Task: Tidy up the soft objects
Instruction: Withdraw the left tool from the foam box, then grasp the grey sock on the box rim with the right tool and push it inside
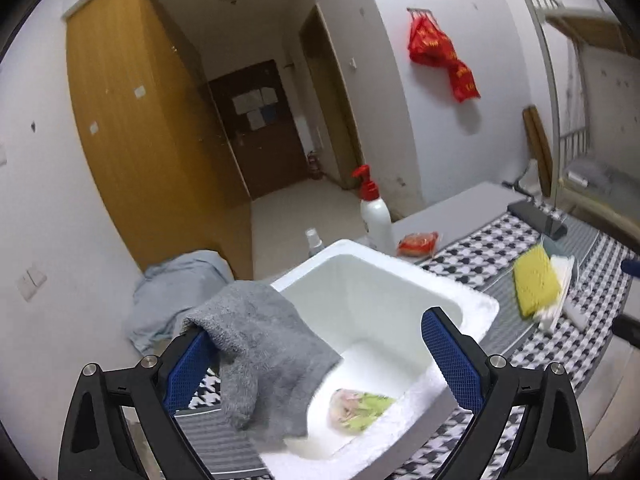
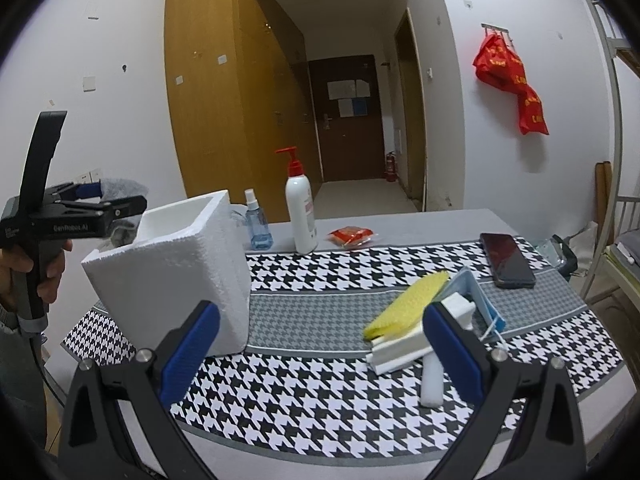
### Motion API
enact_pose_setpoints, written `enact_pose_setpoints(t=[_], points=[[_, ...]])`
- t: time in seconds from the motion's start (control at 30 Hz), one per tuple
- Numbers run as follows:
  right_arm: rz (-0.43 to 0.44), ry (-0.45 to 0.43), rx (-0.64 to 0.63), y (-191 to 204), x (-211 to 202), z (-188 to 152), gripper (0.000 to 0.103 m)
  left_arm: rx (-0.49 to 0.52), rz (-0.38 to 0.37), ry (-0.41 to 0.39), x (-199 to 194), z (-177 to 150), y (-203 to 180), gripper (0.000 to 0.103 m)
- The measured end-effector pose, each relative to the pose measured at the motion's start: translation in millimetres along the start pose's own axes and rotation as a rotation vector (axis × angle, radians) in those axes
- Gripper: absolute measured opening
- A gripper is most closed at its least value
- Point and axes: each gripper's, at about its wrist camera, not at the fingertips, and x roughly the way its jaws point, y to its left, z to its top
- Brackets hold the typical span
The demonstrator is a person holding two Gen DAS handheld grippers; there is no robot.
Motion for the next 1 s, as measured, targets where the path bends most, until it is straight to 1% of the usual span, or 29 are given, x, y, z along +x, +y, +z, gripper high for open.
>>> enact_pose_setpoints(t=[0.07,0.13,0.2,0.23,0.3,0.37,0.4,0.5,0.53,0.63,0.7,0.77,1.0], points=[[0.001,0.0,0.001,0,2,0,0.103,0.026,-0.083,-0.034,-8,-1,-3,0.099],[0.007,-0.001,0.003,0,3,1,0.103,0.054,-0.137,-0.059,-14,-4,-7,0.099],[0.011,-0.004,0.004,0,5,3,0.103,0.06,-0.125,-0.062,-13,-6,-6,0.099],[0.013,-0.005,0.004,0,6,4,0.103,0.052,-0.131,-0.069,-13,-7,-5,0.099],[0.025,-0.013,0.004,1,9,12,0.103,0.036,-0.148,-0.075,-14,-10,-3,0.099],[0.044,-0.025,0.001,4,11,22,0.103,0.028,-0.135,-0.083,-15,-10,-3,0.099],[0.058,-0.031,-0.002,7,13,28,0.103,0.026,-0.141,-0.086,-16,-12,-1,0.099],[0.117,-0.036,-0.047,22,18,46,0.103,0.018,-0.173,-0.1,-18,-15,1,0.099],[0.154,-0.035,-0.077,32,21,54,0.103,0.015,-0.188,-0.111,-20,-16,2,0.099],[0.242,-0.017,-0.129,51,29,68,0.103,-0.003,-0.177,-0.126,-22,-18,8,0.099],[0.323,-0.006,-0.179,67,36,79,0.103,-0.02,-0.202,-0.144,-24,-20,12,0.099],[0.382,0.008,-0.209,77,42,87,0.103,-0.023,-0.213,-0.162,-27,-24,15,0.099],[0.52,0.067,-0.261,96,73,106,0.103,-0.026,-0.248,-0.195,-33,-32,20,0.099]])
